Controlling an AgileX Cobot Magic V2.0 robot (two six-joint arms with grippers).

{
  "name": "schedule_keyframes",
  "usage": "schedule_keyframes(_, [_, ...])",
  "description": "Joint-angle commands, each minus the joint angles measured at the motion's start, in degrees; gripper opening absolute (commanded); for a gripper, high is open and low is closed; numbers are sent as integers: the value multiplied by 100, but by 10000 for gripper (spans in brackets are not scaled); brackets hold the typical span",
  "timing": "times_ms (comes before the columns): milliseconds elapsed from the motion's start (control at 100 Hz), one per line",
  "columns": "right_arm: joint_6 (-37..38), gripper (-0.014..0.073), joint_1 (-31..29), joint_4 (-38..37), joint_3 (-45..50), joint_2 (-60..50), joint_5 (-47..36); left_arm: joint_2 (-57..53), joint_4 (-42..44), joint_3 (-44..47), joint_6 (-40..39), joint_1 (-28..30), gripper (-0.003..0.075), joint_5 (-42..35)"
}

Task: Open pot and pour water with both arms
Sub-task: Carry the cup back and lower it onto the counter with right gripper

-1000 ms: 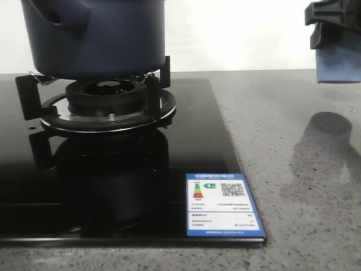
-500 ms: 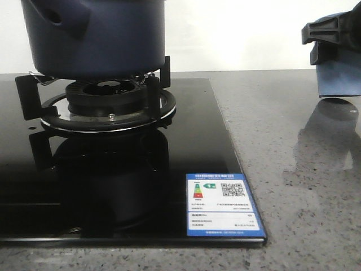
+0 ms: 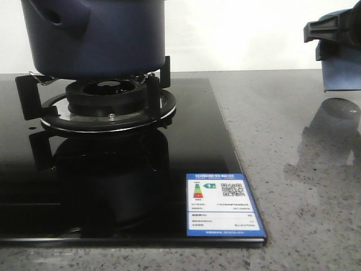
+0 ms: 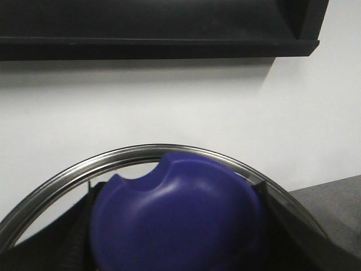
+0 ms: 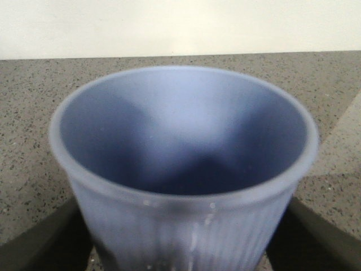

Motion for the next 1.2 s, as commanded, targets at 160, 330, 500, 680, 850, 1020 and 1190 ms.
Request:
schedule_keyframes(160, [1, 382, -27, -321, -212, -52, 274, -150, -51, -214, -26, -43, 326, -528])
schedule_keyframes(330, [1, 386, -27, -321, -212, -45, 26, -150, -51, -214, -26, -43, 326, -528])
schedule_keyframes(500, [1, 386, -27, -321, -212, -45, -59, -150, -51, -214, -26, -43, 326, -528])
schedule_keyframes(680, [1, 414, -27, -321, -176, -55, -205, -150, -51, -214, -26, -43, 326, -528])
schedule_keyframes(850, [1, 552, -27, -277, -90, -55, -293, -150, -51, -214, -26, -43, 326, -528])
schedule_keyframes(1020, [1, 552, -27, -277, 20, -171, -282, -150, -51, -214, -26, -43, 326, -528])
schedule_keyframes(1190, [1, 552, -27, -277, 166, -388, -282, -150, -51, -214, -26, -43, 326, -528])
